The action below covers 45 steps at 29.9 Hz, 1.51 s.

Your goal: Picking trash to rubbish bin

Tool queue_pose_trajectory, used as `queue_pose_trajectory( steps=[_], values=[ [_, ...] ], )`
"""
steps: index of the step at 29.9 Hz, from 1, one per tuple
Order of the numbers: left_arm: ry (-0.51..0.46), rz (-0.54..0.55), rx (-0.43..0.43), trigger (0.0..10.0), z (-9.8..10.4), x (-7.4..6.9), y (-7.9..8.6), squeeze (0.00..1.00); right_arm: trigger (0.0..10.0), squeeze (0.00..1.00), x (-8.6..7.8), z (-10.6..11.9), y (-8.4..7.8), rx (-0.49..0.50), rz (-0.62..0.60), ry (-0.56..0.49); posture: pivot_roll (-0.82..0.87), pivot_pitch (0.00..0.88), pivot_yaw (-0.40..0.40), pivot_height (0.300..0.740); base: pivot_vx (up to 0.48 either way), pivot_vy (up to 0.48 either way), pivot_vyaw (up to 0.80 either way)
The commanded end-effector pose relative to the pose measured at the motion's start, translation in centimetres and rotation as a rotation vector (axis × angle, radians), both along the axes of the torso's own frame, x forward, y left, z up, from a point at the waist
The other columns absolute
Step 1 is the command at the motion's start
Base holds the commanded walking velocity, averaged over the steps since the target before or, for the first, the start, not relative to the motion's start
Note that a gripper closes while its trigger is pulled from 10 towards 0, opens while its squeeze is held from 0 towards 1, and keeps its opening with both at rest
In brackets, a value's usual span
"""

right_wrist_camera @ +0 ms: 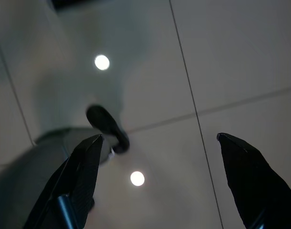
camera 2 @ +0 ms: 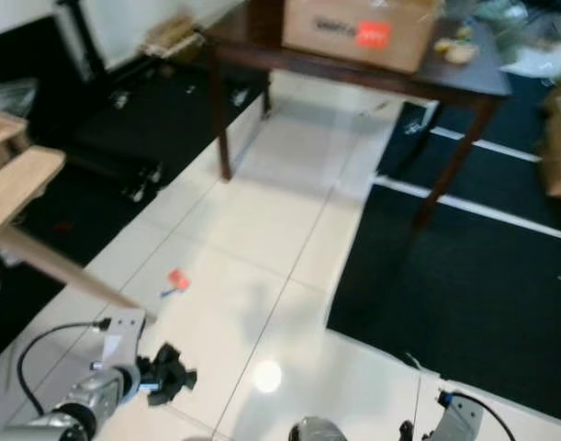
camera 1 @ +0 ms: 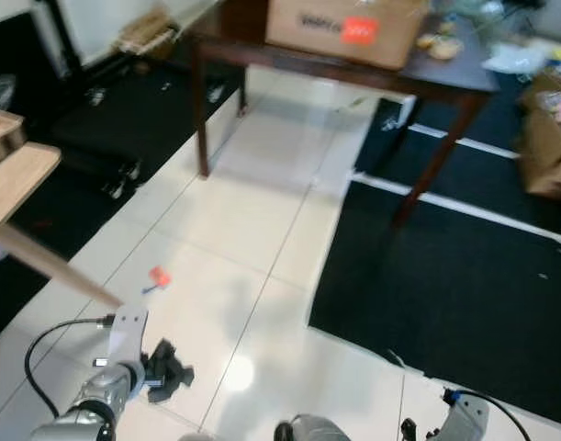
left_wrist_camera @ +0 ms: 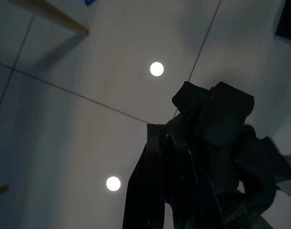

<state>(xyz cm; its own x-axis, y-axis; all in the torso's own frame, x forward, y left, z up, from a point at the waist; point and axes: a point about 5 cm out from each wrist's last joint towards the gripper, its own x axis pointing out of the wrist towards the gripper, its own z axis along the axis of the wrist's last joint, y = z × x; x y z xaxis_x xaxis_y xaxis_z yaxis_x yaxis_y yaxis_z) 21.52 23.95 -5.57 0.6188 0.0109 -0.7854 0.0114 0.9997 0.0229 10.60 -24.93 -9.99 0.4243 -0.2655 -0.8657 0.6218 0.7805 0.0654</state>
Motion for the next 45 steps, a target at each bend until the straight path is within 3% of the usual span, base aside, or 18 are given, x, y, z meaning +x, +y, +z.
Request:
queue_pose_trajectory(
  steps=[1, 11, 35, 45],
  values=[
    [0.029, -0.009, 0.003, 10.0, -0.5, -0.7, -0.2, 0.0, 10.0, 0.0, -0.1, -0.1, 0.2, 0.007, -0.014, 0.005, 0.11, 0.076, -0.032, 0.74, 0.0, 0.0, 0.0],
    [0.026, -0.003, -0.002, 10.0, -0.5, -0.7, -0.2, 0.0, 10.0, 0.0, -0.5, -0.3, 0.5, 0.015, -0.018, 0.02, 0.11, 0.089, -0.03, 0.74, 0.0, 0.0, -0.44],
    [0.054, -0.049, -0.004, 10.0, -0.8, -1.0, -0.8, 0.0, 10.0, 0.0, -1.3, -0.6, 1.0, 0.028, -0.011, 0.045, 0.11, 0.103, -0.021, 0.74, 0.05, 0.0, 0.0],
    [0.06, -0.056, -0.004, 10.0, -1.0, -1.2, -1.0, 0.0, 10.0, 0.0, -1.4, -0.6, 0.9, 0.029, -0.025, 0.043, 0.11, 0.103, -0.021, 0.74, 0.204, 0.0, -0.64]
  ],
)
